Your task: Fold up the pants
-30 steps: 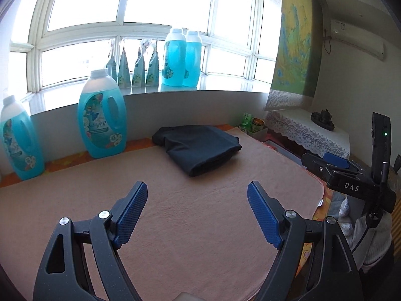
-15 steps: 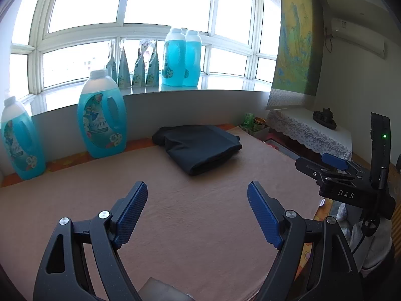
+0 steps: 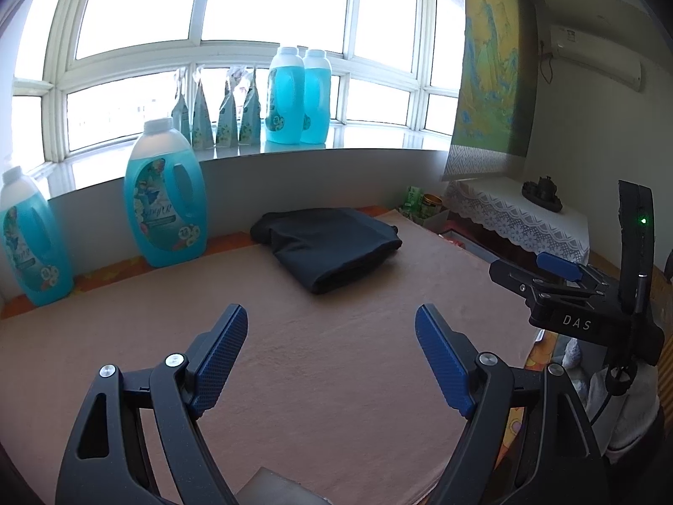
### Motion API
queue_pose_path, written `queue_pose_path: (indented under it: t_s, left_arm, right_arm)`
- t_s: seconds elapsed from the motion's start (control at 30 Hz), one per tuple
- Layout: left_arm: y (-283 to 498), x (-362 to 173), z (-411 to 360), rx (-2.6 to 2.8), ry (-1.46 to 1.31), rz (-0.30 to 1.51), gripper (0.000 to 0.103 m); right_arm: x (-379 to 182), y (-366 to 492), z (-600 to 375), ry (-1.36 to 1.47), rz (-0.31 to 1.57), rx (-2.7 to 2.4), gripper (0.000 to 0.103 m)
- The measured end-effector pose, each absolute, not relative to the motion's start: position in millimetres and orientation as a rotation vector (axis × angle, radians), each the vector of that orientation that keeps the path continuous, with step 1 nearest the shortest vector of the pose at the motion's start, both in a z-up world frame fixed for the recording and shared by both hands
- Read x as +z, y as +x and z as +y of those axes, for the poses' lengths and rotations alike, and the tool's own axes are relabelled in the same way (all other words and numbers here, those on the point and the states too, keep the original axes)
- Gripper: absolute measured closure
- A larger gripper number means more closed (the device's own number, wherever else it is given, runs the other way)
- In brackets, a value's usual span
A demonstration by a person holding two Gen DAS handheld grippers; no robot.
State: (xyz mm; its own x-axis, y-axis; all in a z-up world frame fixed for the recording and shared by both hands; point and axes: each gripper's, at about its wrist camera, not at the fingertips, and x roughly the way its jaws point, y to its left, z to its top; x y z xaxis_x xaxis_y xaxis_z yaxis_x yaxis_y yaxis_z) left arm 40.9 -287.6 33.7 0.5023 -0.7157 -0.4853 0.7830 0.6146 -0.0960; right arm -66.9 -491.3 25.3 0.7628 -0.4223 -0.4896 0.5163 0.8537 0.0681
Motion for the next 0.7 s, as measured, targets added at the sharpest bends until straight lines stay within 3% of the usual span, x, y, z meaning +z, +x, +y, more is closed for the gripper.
queue_pose_path:
  t_s: [0.7]
  left_arm:
    - [43.3, 33.8, -284.7, -0.901, 0.131, 0.518, 0.021]
  right_arm:
    - [22.0, -60.6, -489.2, 0.205, 0.492, -0.499, 0.0]
